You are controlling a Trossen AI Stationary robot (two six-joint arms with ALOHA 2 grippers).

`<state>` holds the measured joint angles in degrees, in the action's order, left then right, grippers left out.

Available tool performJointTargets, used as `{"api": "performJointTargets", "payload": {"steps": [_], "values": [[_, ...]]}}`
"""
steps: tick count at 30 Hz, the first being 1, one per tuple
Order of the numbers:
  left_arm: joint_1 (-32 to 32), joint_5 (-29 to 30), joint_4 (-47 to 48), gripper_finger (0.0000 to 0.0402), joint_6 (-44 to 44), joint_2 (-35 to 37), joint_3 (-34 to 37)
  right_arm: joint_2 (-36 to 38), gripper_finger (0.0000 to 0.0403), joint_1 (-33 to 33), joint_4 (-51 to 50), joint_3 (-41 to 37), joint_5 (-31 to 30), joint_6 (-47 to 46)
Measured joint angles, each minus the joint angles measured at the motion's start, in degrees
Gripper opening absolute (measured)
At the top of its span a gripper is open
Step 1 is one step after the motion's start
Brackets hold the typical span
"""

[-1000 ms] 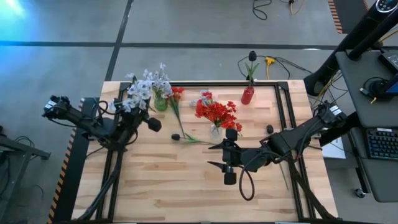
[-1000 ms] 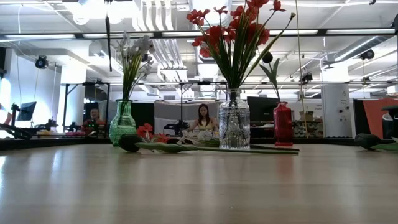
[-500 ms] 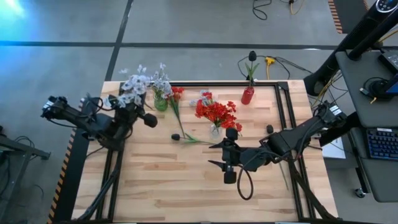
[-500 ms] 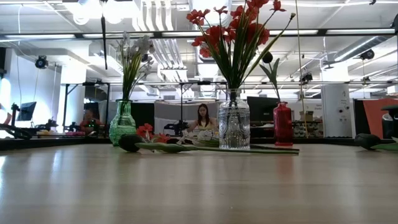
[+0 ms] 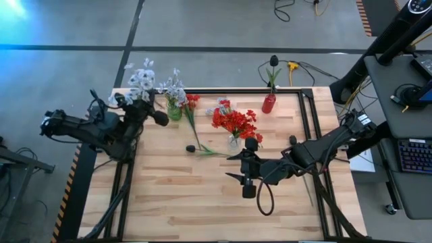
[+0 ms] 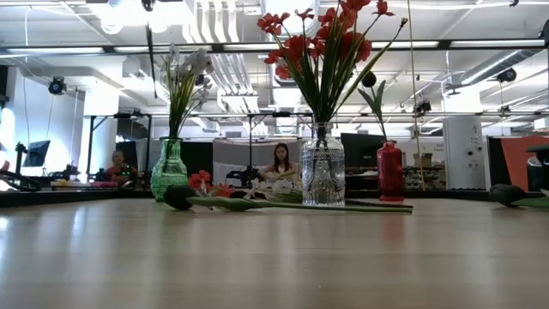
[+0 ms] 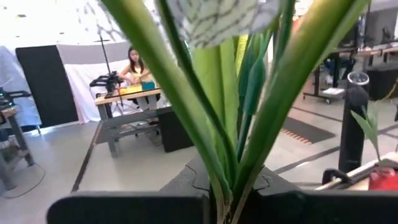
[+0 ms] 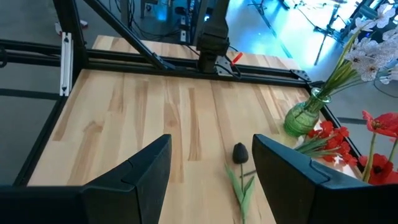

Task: Sort flowers into vase by color
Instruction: Put the bottom white flower into the green vase

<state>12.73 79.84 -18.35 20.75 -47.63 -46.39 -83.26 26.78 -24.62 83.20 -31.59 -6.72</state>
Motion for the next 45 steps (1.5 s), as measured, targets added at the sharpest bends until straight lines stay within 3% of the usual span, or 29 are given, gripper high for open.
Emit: {"api": "performJointTargets", "payload": {"steps": [12, 22, 26, 45], "values": [[-9.31, -1.32, 0.16, 0.0002, -5.52, 4.78, 7.51, 0.02, 0.0217, -0.32, -0.09, 0.0, 0.0, -0.17], [-17.87, -9.54, -0.02, 0.0002, -9.76, 8.08, 12.51, -0.02, 0.0217, -1.2, -0.09, 0.0, 0.0, -0.83], [-20.49, -16.12, -0.15, 0.0002, -13.5, 9.29, 13.79, -0.02, 0.0217, -1.24, -0.14, 0.01, 0.0, -0.95], [-24.28, -18.54, -0.5, 0.0002, -16.01, 5.85, 14.62, -0.02, 0.0217, -1.33, -0.09, 0.0, -0.02, -0.79]]}}
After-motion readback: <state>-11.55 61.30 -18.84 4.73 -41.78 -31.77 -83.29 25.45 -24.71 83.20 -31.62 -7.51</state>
